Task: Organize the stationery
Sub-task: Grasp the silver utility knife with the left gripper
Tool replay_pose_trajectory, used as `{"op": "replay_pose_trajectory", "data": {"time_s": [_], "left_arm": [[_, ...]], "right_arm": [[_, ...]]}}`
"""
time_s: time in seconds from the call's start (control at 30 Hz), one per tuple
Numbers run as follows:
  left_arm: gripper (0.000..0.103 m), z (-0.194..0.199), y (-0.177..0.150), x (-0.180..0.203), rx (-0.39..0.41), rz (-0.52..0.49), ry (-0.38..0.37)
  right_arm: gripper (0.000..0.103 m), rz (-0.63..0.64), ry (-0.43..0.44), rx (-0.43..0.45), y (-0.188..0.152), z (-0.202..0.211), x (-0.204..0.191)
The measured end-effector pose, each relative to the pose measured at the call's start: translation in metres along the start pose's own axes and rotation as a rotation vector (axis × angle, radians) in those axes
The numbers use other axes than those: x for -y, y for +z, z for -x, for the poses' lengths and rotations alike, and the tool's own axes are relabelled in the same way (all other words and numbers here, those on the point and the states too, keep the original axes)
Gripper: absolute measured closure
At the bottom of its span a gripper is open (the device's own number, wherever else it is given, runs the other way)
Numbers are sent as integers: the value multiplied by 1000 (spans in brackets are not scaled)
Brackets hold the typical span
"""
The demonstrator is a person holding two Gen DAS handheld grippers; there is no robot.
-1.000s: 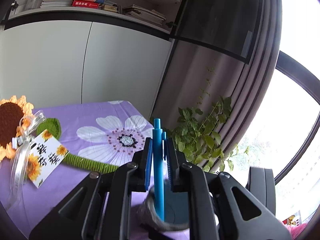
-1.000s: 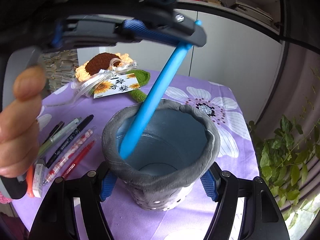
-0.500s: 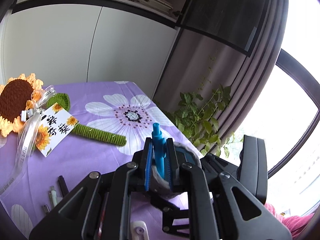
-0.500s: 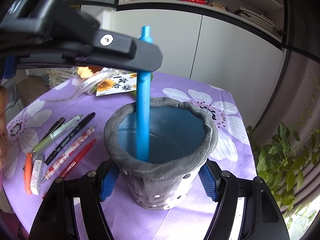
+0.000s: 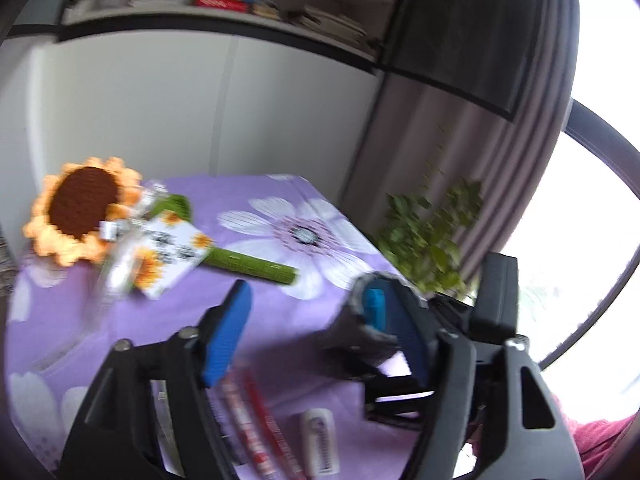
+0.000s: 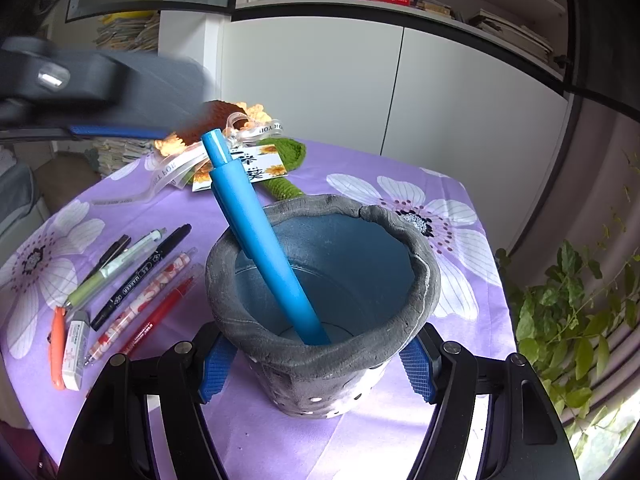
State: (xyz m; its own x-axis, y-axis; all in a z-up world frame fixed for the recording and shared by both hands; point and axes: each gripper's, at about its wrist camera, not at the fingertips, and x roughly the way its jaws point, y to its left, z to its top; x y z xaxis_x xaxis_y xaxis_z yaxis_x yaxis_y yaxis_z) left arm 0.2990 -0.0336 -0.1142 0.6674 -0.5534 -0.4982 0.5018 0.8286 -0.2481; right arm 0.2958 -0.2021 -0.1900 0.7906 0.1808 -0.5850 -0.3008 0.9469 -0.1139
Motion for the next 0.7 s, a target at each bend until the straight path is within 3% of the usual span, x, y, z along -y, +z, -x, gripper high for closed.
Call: {"op": "replay_pose_trajectory", "data": {"time_s": [0.2,0.33,0.47,0.57,0.7], "left_arm": [[35,0,-20,-51,-116,119,180],[50,-9,-34,-77,-193,181,285],[56,-22,-44,-91,-275,200,379],[62,-36,-54,-99,-344,211,399],[71,-45,-62,-101,-379,206,419]], "right_arm": [[31,-6,1,-4,1,-1,0],[31,-9,1,-4,1,0,-1],[31,-9,1,-4,1,0,-1],[31,-10,3,-4,1,0,0],[31,-15,6,-4,0,-1,1]]}}
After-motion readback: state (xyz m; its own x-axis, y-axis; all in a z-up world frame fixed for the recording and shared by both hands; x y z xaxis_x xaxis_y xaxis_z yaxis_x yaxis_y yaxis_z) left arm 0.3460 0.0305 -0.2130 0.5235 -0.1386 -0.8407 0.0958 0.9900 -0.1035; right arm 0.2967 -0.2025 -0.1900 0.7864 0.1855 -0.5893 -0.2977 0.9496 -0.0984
